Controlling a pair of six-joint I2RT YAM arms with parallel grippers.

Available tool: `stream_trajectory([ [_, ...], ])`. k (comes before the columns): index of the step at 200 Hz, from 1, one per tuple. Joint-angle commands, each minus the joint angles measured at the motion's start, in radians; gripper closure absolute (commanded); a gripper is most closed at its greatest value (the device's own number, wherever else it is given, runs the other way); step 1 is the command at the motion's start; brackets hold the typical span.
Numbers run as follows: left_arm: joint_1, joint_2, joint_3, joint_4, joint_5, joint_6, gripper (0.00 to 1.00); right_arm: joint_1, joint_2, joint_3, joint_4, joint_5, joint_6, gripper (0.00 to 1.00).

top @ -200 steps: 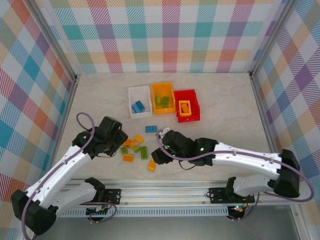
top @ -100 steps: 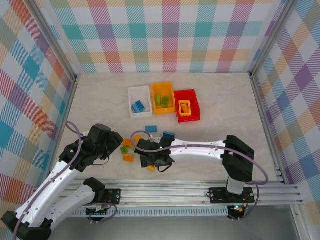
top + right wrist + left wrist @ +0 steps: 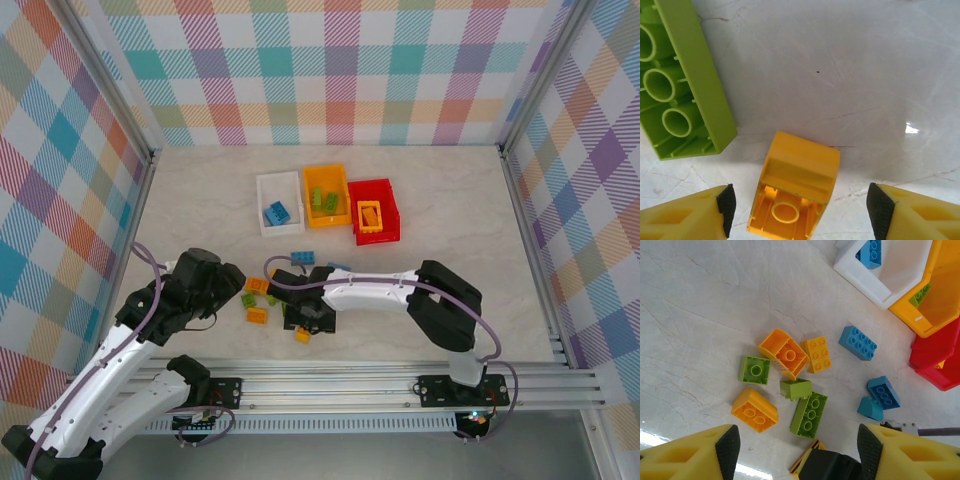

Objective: Sort the legos into containers by color

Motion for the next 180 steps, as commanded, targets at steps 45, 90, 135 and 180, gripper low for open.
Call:
stream_trajectory([
  [45, 0.013, 0.005, 0.036, 0.028, 0.017, 0.031, 0.35, -0.004, 0.034, 0.025, -0.004, -0.022, 0.04, 0.47],
  [90, 0.012, 0.019, 0.037, 0.076, 0.064, 0.061, 0.35, -0.013, -0.047, -0.028, -0.027, 0.059, 0.049, 0.73],
  [135, 0.004, 0.133, 0.086, 0.214, 0.216, 0.126, 0.35, -0.135, -0.298, -0.076, -0.157, 0.252, -0.107, 0.82],
  [180, -0.127, 0.386, 0.244, 0.345, 0.204, 0.18, 0.35, -0.503, -0.371, 0.043, -0.14, 0.268, -0.525, 0.81],
])
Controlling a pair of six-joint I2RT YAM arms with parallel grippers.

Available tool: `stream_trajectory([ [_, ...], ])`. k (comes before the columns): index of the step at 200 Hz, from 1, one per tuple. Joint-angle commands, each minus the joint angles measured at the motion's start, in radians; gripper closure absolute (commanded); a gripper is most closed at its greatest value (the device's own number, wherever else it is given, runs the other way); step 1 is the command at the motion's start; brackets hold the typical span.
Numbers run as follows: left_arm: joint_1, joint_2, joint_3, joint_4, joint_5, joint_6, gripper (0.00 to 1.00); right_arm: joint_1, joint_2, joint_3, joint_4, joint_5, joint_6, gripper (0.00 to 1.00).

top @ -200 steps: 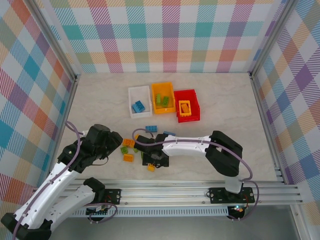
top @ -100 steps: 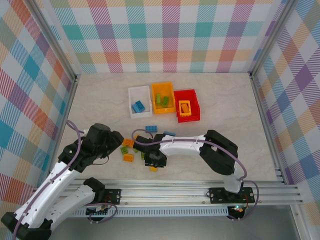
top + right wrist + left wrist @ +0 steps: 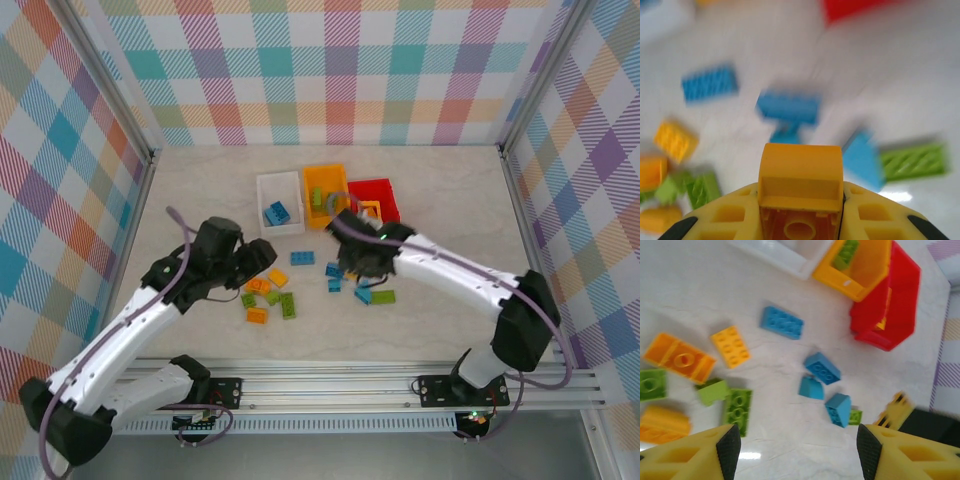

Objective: Sort the legos into containers by color

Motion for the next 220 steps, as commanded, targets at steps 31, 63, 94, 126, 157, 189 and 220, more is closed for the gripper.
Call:
stream_trajectory([
  [31, -0.21, 0.278, 0.222, 0.164, -0.094, 0.094, 0.35, -0.335, 0.227, 0.285, 0.021, -0.054, -0.45, 0.82],
  [63, -0.306, 0.381, 0.288, 0.185, -0.175, 0.107, 0.35, -0.403, 0.459, 0.514, -0.019, -0.102, -0.502, 0.8],
  [94, -0.346, 0.43, 0.289, 0.193, -0.186, 0.119, 0.36, -0.418, 0.62, 0.668, -0.085, -0.114, -0.51, 0.78],
  [126, -0.367, 0.445, 0.277, 0.187, -0.203, 0.14, 0.36, -0.424, 0.662, 0.708, -0.098, -0.121, -0.506, 0.65],
  [157, -0.381, 0.459, 0.273, 0.171, -0.205, 0.132, 0.35, -0.424, 0.621, 0.711, -0.108, -0.142, -0.513, 0.46],
  [189, -0.402, 0.514, 0.285, 0.156, -0.189, 0.062, 0.36, -0.424, 0.495, 0.675, -0.102, -0.154, -0.522, 0.42],
  [220, -0.438, 0.639, 0.376, 0.12, -0.159, 0.053, 0.35, -0.423, 0.26, 0.503, -0.074, -0.17, -0.535, 0.39],
])
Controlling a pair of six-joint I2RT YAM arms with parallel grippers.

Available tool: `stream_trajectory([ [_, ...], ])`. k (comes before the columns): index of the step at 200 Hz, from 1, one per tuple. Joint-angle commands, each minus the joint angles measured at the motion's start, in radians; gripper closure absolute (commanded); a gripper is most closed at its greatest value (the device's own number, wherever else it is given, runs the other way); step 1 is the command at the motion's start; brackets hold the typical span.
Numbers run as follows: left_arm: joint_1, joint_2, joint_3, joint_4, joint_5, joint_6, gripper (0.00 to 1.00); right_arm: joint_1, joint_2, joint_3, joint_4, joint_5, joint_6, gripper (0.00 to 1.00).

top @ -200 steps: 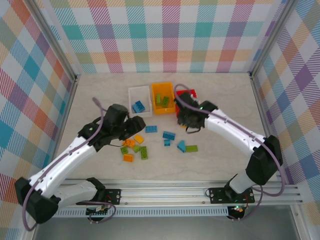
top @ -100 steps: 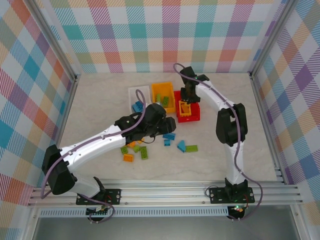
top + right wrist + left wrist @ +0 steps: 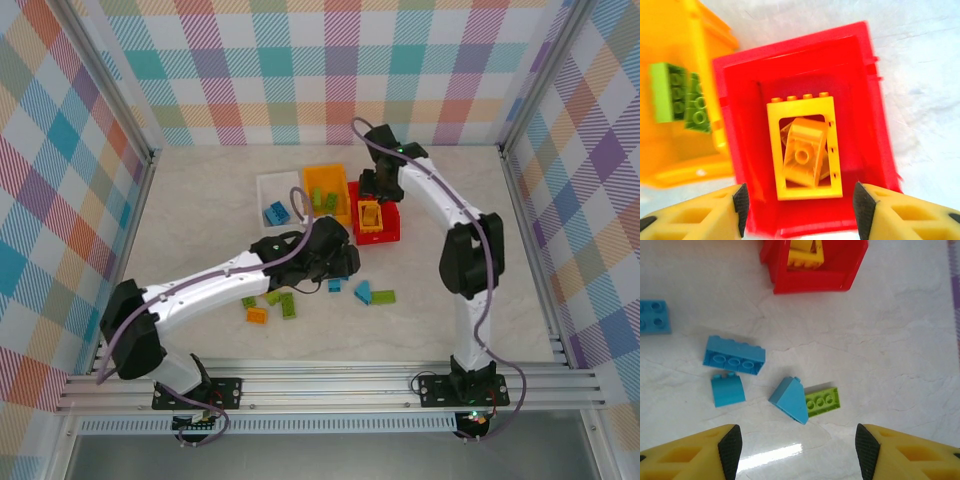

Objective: Sort the legos into containers by color

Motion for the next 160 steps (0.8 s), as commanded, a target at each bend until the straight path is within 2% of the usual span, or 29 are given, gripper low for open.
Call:
stream_trajectory([
  [1, -0.035, 0.095, 0.092, -0.055, 0.021, -0.016, 0.35, -0.004, -0.23, -0.113, 0.003, -0.026, -0.026, 0.39],
  [33, -0.051, 0.268, 0.234, -0.179, 0.027, 0.042, 0.28, -0.004, -0.563, -0.422, 0.055, -0.088, 0.001, 0.34],
  [47, -0.05, 0.329, 0.273, -0.213, 0.028, 0.038, 0.23, -0.004, -0.706, -0.55, 0.062, -0.109, 0.019, 0.33],
  [74, -0.049, 0.437, 0.364, -0.27, 0.047, -0.012, 0.19, -0.004, -0.929, -0.73, 0.066, -0.169, 0.059, 0.32],
  [105, -0.051, 0.537, 0.462, -0.333, 0.064, -0.06, 0.18, -0.004, -1.05, -0.807, 0.015, -0.191, 0.079, 0.32],
  [121, -0.049, 0.573, 0.504, -0.383, 0.031, -0.054, 0.18, -0.004, -1.081, -0.814, -0.009, -0.189, 0.079, 0.32],
  [160, -0.037, 0.632, 0.526, -0.355, 0.033, -0.066, 0.21, -0.005, -1.109, -0.817, -0.021, -0.201, 0.084, 0.33],
])
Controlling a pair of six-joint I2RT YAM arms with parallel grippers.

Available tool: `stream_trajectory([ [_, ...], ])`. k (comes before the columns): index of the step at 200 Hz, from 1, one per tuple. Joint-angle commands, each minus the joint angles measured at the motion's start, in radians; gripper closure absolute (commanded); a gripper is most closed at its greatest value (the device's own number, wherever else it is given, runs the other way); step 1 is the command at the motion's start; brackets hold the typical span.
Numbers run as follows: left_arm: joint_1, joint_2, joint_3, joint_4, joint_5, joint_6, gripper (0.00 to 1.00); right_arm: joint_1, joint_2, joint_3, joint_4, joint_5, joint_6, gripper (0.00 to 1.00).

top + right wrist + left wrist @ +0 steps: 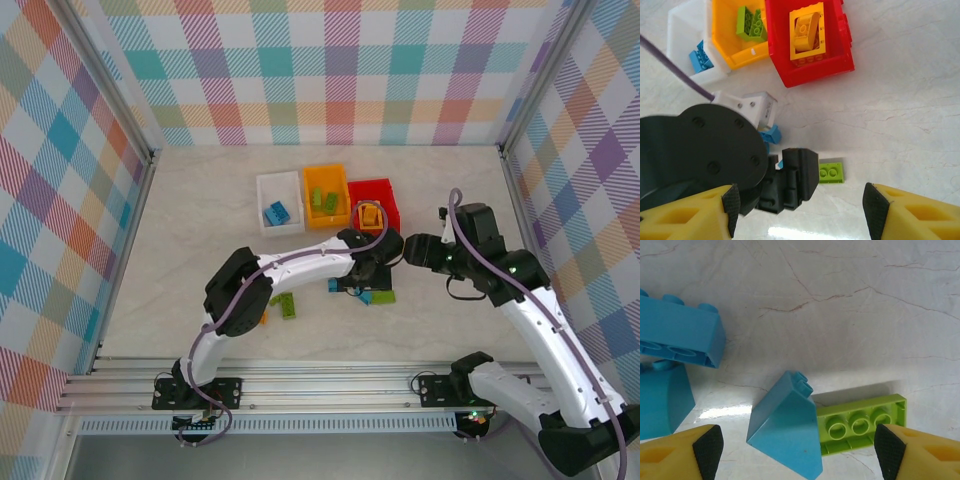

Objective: Sort the legos into containers by color

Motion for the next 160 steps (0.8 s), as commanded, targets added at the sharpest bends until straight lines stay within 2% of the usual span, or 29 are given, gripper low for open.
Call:
stream_trajectory([
  [1, 0.007, 0.04, 0.043, -0.034, -0.015, -0.021, 0.21, 0.007, -0.014, -0.007, -0.022, -0.036, 0.014, 0.33],
  [71, 0.014, 0.059, 0.004, -0.029, -0.006, -0.14, 0.29, 0.007, -0.02, -0.023, -0.008, -0.055, 0.034, 0.34],
  [117, 0.015, 0.054, -0.036, -0.002, -0.009, -0.176, 0.38, 0.007, -0.027, -0.027, -0.01, -0.057, 0.041, 0.34],
  [160, 0.013, 0.035, -0.08, 0.04, -0.004, -0.19, 0.52, 0.007, -0.031, -0.036, -0.007, -0.06, 0.047, 0.35],
])
